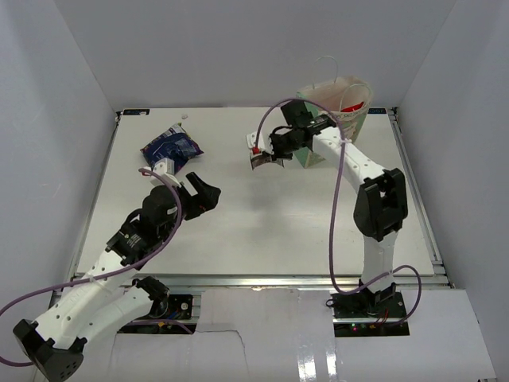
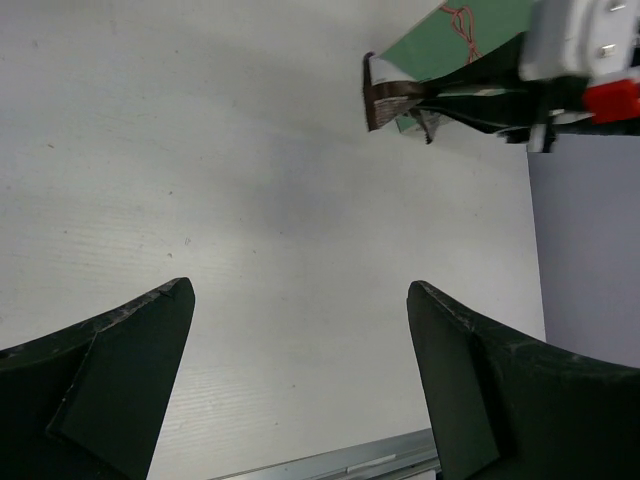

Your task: Place the snacks into the paper bag

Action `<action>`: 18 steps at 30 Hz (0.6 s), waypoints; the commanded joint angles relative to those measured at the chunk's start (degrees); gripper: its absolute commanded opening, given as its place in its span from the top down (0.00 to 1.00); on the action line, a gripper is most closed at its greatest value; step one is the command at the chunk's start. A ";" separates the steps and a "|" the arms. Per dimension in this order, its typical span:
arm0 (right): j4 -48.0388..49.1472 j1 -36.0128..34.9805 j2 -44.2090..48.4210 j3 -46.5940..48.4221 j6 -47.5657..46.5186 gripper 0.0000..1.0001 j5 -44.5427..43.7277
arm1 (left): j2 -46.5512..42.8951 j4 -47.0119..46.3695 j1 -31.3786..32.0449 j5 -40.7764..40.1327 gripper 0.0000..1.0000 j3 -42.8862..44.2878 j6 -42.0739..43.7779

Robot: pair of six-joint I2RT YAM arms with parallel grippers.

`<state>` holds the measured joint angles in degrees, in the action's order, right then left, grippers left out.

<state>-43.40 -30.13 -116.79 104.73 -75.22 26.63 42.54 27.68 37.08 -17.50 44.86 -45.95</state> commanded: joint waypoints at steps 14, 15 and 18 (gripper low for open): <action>3.91 15.97 11.41 22.54 9.21 0.87 2.64 | 0.35 -4.30 0.01 1.41 0.02 -2.15 0.60; 5.15 16.76 11.32 22.54 8.95 0.86 0.89 | 0.43 -4.39 -0.08 1.41 0.02 -2.15 0.69; 8.76 20.01 10.27 22.54 7.90 0.85 -2.36 | 1.31 -5.18 -0.08 1.94 0.02 -2.32 0.95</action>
<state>-39.44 -11.94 -104.77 125.80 -67.37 28.45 43.29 24.34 37.08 -16.49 43.42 -45.87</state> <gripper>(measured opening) 0.147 0.976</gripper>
